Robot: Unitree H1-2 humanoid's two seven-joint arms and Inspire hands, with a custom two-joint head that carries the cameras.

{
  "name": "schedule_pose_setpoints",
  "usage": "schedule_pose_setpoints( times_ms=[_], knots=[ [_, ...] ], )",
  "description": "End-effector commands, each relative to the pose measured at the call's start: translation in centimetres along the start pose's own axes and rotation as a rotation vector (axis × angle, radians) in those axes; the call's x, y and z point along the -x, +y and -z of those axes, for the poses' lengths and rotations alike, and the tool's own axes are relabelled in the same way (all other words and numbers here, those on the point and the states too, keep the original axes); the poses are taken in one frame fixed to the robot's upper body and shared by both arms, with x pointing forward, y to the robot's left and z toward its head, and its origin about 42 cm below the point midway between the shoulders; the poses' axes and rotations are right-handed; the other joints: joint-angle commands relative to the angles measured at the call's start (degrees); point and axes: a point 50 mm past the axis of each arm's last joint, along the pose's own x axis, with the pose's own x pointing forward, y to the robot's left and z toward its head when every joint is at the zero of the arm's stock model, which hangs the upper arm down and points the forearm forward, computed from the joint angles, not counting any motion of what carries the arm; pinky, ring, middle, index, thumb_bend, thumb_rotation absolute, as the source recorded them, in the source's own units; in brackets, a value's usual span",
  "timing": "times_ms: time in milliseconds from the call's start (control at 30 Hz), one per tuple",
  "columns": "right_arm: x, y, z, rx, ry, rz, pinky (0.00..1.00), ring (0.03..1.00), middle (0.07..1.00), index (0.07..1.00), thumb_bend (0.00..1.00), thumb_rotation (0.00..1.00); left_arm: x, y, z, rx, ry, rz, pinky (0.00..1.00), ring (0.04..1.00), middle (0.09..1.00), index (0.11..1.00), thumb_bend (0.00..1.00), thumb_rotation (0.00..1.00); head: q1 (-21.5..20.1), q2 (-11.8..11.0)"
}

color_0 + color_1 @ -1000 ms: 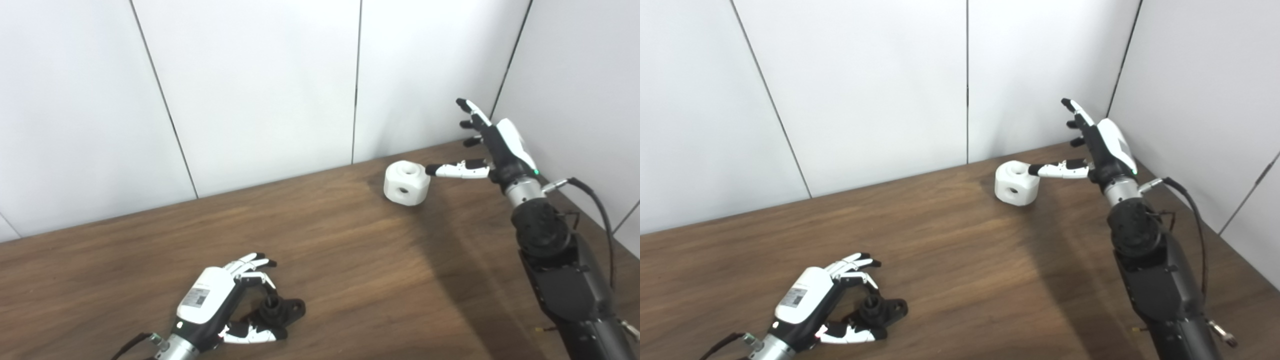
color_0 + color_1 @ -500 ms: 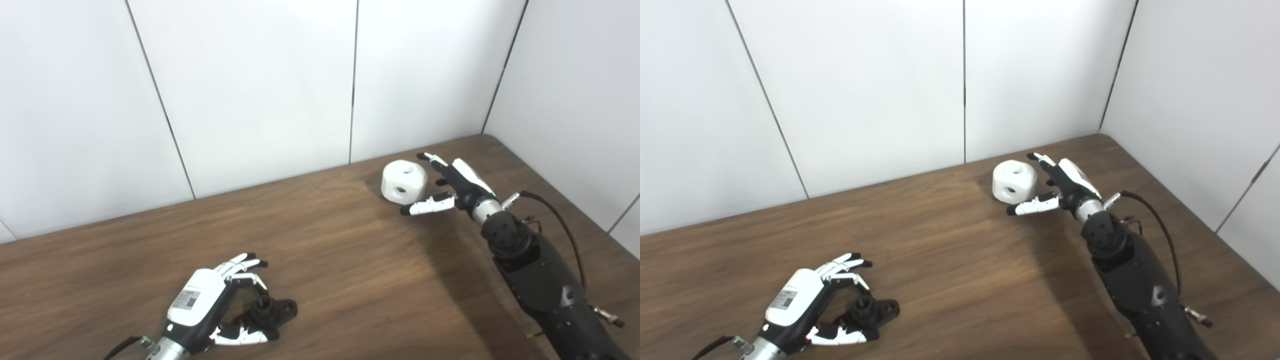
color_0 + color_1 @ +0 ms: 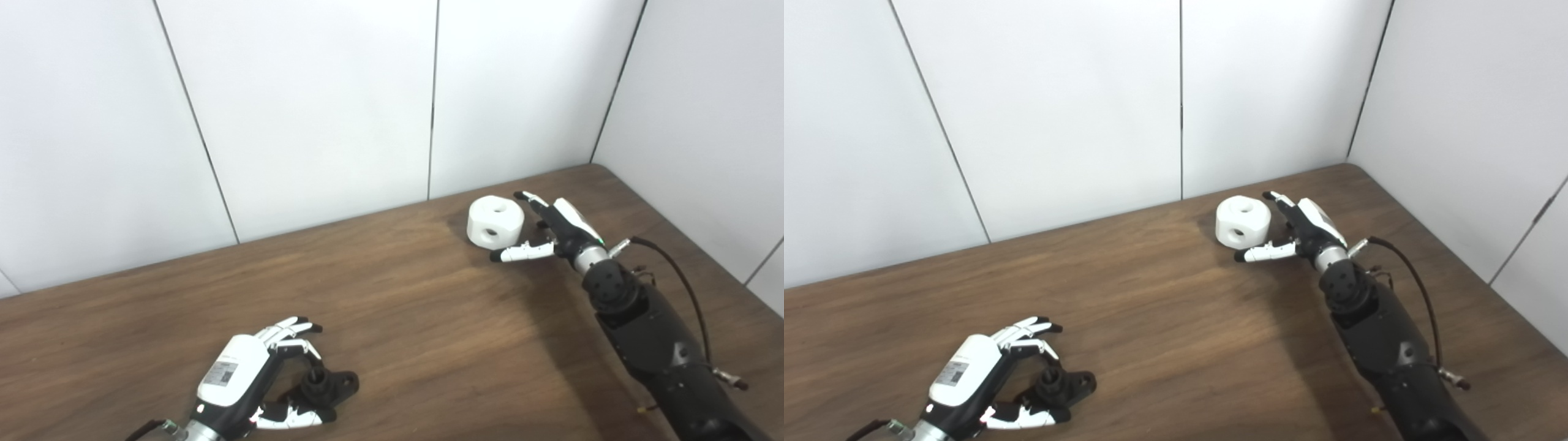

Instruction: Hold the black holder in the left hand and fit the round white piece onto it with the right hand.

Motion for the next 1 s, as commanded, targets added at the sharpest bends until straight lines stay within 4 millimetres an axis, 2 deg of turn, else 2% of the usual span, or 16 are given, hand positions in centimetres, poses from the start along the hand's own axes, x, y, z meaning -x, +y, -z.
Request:
schedule_pose_setpoints(
  times_ms=[0,233,433,533,800,967],
  knots=[
    [-0.7,-1.0,-0.7,-0.015,-0.026,0.035,0.87,0.955,0.977,0.947,0.98,0.36,5.9,-5.1,1.8,-0.011,0.148,0.277,0.81,0.885,0.828,0.483,0.52,0.05,0.1,0.2],
    [-1.2,0.5,-0.5,-0.023,-0.035,0.073,0.82,0.925,0.945,0.909,0.97,0.36,6.0,-5.0,1.6,-0.012,0.145,0.282,0.81,0.884,0.827,0.483,0.52,0.05,0.3,0.5],
    [-1.8,1.9,-1.2,-0.007,-0.045,0.059,0.79,0.904,0.929,0.889,0.99,0.40,6.1,-5.1,1.7,-0.016,0.145,0.281,0.82,0.884,0.829,0.483,0.52,0.05,0.6,0.7],
    [-1.9,2.5,-1.9,0.003,-0.053,0.052,0.76,0.881,0.918,0.875,0.98,0.39,6.1,-5.1,1.7,-0.014,0.145,0.280,0.81,0.886,0.830,0.483,0.52,0.05,0.6,0.8],
    [-2.4,3.2,-2.5,0.042,-0.056,0.056,0.71,0.848,0.899,0.853,0.97,0.38,6.2,-5.3,1.5,-0.003,0.149,0.277,0.82,0.889,0.831,0.483,0.52,0.05,0.9,1.1],
    [-2.6,3.3,-2.7,0.065,-0.046,0.058,0.73,0.854,0.894,0.842,0.97,0.36,6.3,-5.4,1.5,0.002,0.147,0.272,0.82,0.892,0.831,0.482,0.52,0.05,1.0,1.4]
  ],
)
